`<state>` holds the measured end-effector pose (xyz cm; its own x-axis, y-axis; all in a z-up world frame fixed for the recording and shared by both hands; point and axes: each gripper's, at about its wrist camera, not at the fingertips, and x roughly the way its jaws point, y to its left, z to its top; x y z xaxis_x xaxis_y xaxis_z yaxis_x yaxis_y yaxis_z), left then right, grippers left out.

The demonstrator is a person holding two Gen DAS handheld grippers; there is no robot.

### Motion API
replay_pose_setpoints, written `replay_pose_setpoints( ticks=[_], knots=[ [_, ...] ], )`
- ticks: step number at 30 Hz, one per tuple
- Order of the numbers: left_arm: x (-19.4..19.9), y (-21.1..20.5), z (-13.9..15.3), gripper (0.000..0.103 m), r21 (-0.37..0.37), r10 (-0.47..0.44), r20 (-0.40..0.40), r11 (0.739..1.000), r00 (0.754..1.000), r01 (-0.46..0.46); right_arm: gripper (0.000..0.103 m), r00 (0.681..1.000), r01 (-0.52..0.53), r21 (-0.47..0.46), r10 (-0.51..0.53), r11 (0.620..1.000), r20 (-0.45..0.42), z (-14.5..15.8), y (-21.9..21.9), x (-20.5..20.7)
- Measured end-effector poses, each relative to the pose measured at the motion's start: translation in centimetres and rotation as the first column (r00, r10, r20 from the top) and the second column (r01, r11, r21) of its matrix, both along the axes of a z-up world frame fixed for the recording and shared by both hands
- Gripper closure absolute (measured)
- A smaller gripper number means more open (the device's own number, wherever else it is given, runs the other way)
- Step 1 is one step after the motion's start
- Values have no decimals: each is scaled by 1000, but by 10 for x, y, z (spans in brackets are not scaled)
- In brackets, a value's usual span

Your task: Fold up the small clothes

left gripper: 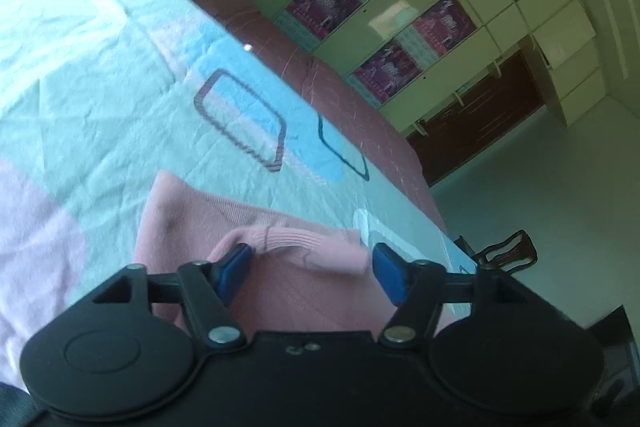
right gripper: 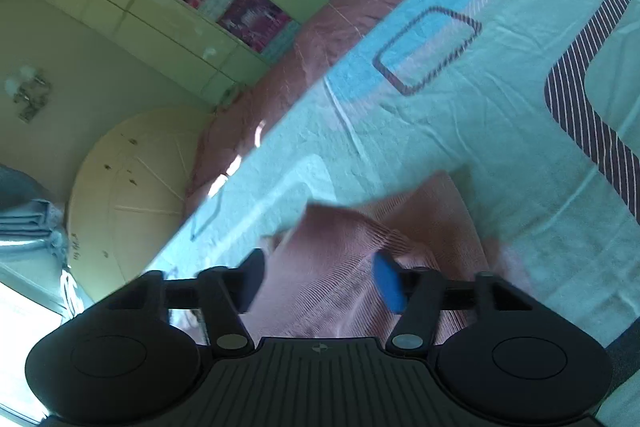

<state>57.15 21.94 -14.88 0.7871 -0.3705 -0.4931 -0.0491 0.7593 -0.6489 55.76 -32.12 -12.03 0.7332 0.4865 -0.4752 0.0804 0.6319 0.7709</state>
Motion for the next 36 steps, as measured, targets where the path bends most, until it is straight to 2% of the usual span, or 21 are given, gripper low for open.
replay_pose_setpoints(
  ticks=[2, 3, 5, 6, 7, 11, 13, 14, 15, 16, 19, 21, 22, 25, 27, 29, 31, 32, 34, 35, 36],
  knots=[
    [2, 2, 11, 33, 93, -37, 27, 995, 999, 34, 37, 1000, -16, -17, 16, 1000, 23, 3, -7, -1],
    [6, 2, 13, 35, 133, -64, 26, 989, 998, 60, 37, 999, -31, -70, 34, 997, 32, 5, -7, 0],
    [17, -3, 15, 41, 227, -127, -5, 966, 992, 125, 48, 996, -79, -178, 84, 981, 22, 6, -2, 8],
    [23, -7, 14, 42, 276, -154, -28, 949, 988, 155, 59, 993, -117, -231, 122, 966, 9, 5, 5, 13],
    [30, -12, 15, 46, 337, -193, -51, 920, 980, 199, 60, 989, -143, -293, 149, 945, -2, 4, 12, 17],
    [45, -31, 3, 54, 460, -300, -147, 823, 942, 334, 60, 969, -237, -486, 243, 841, -52, -4, 38, 31],
    [47, -41, -2, 58, 496, -327, -159, 790, 932, 362, 61, 957, -275, -540, 280, 795, -76, -12, 49, 34],
    [48, -44, -3, 67, 497, -339, -163, 783, 926, 374, 61, 952, -287, -561, 294, 777, -81, -14, 53, 34],
    [48, -45, -3, 74, 490, -349, -165, 783, 922, 384, 65, 948, -298, -579, 307, 759, -87, -17, 55, 36],
    [47, -44, -4, 87, 473, -360, -160, 789, 919, 392, 66, 946, -301, -587, 312, 752, -86, -17, 57, 36],
    [42, -45, -5, 89, 488, -360, -126, 789, 924, 374, 65, 955, -269, -614, 290, 742, -68, -16, 55, 34],
    [37, -48, -6, 78, 531, -331, -103, 779, 938, 333, 65, 954, -271, -607, 292, 747, -67, -18, 55, 35],
    [36, -48, -7, 66, 553, -308, -97, 774, 946, 309, 65, 952, -276, -609, 297, 744, -69, -18, 55, 35],
    [40, -44, -8, 63, 527, -293, -98, 796, 951, 299, 66, 946, -295, -600, 315, 743, -76, -14, 56, 36],
    [45, -43, -8, 67, 510, -309, -114, 797, 944, 322, 72, 941, -308, -608, 330, 732, -80, -12, 59, 37],
    [49, -42, -6, 91, 476, -343, -117, 804, 932, 356, 89, 935, -322, -612, 346, 722, -83, -11, 62, 37],
    [43, -44, 0, 92, 493, -346, -68, 804, 936, 333, 95, 929, -325, -622, 363, 712, -69, -6, 65, 34],
    [36, -42, 6, 92, 500, -334, -11, 814, 943, 295, 95, 932, -303, -623, 362, 721, -35, -1, 64, 30],
    [18, -31, 17, 92, 475, -258, 93, 861, 962, 185, 95, 952, -196, -582, 295, 789, 79, 14, 49, 18],
    [14, -27, 16, 92, 468, -221, 98, 871, 970, 151, 95, 958, -158, -566, 265, 809, 112, 16, 42, 14],
    [15, -25, 12, 92, 465, -210, 82, 873, 974, 149, 95, 961, -137, -581, 249, 802, 117, 13, 40, 13]
  ],
)
